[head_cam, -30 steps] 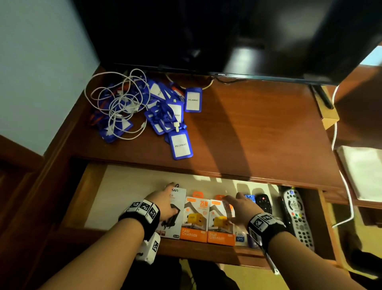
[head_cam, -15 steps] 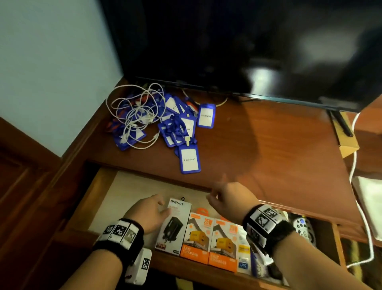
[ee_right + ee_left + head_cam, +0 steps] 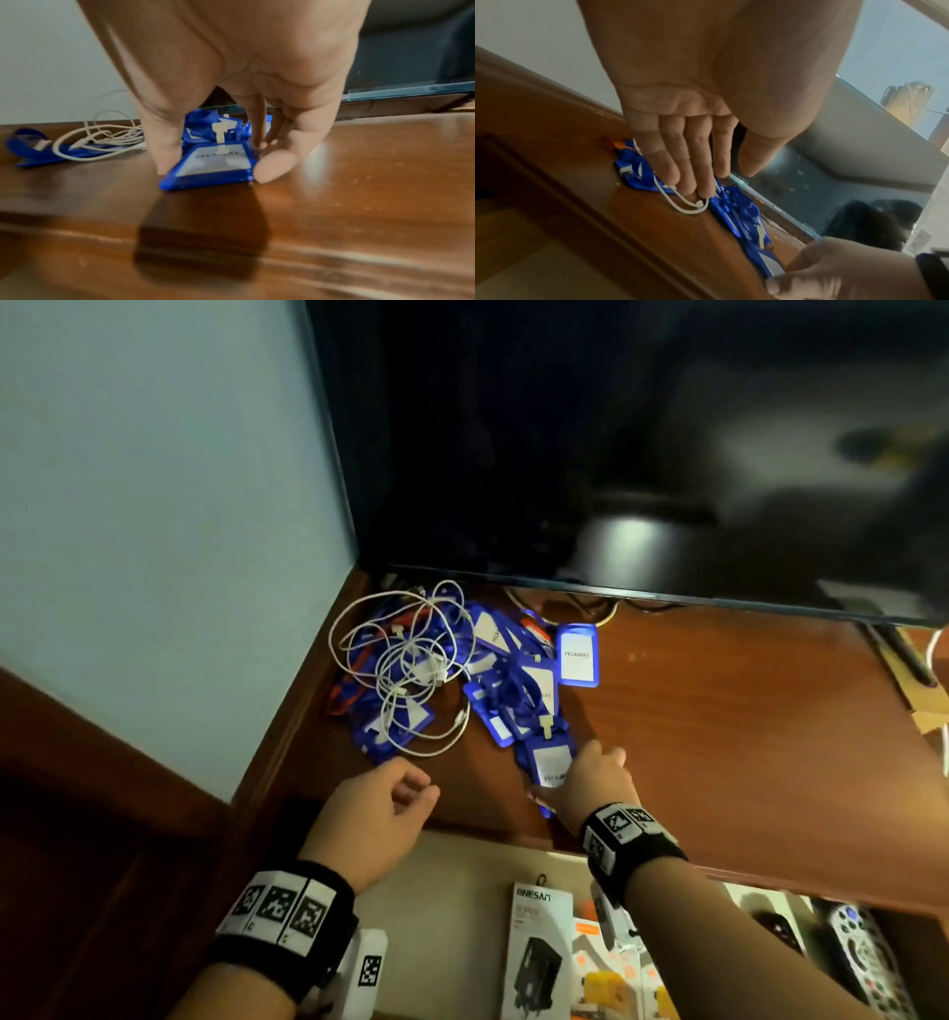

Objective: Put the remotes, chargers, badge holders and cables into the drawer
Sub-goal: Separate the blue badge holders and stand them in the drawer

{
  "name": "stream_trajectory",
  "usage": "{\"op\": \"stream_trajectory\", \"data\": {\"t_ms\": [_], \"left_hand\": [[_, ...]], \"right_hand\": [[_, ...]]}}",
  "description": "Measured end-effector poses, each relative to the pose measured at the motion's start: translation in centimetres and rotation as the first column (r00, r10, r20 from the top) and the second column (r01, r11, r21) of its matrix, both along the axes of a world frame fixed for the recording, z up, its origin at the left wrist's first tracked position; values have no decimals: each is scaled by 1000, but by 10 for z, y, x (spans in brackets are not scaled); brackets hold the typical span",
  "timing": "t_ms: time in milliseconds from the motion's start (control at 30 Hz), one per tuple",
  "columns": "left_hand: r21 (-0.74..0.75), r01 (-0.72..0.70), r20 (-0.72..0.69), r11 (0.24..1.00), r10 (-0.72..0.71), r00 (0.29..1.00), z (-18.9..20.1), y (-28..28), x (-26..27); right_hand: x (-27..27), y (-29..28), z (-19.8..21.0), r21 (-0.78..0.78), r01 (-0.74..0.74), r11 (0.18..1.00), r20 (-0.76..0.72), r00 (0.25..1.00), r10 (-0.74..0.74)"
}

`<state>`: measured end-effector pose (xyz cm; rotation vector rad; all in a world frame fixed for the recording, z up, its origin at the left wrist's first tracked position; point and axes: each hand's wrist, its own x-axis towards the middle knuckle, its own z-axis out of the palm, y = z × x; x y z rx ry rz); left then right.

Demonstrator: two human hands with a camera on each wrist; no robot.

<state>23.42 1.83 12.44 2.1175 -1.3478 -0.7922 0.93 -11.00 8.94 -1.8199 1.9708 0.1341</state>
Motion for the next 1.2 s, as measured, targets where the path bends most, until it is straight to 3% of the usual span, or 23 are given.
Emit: {"op": "stream_trajectory", "data": {"t_ms": [100,167,300,433,567,633,733,833,933,1067,1200], "left_hand": [[-29,46,-39,999,-47,998,-3,-19,9],[-38,95,-58,995,-98,994,-4,-29,8],[-37,199,-117,979,-202,972,-9,-46,-5],[-167,363,-49,917,-375,926,0,-64,-19],[-223,410,51,884,-409,911,33,-88,-32],[-286,406,26,868,-416,909,53,-99,-38],[-401,389,-91,829,-459,884,75,-116,-45],[-422,289,-299,859,-433,850,97,-120,-55],[-473,239,-327,848,-421,846,107,-113,-57],[-492,248,-245,834,-406,880,111,-97,-52],[-506,342,-29,792,-412,910,121,-81,-43]], "right_hand": [[4,-5,-10,73,207,976,49,976,-211],[-1,-8,-17,117,253,960,135,954,-268],[-19,-5,-4,78,120,990,240,961,-136],[-31,11,59,-166,12,986,346,937,47],[-44,23,130,-305,-94,948,511,823,246],[-47,25,163,-309,-80,948,642,718,270],[-49,24,204,-325,-72,943,722,624,297],[-52,20,235,-347,11,938,818,493,297],[-56,13,260,-380,126,916,863,404,303],[-64,3,282,-487,225,844,830,421,366],[-68,-9,288,-521,221,824,771,536,343]]}}
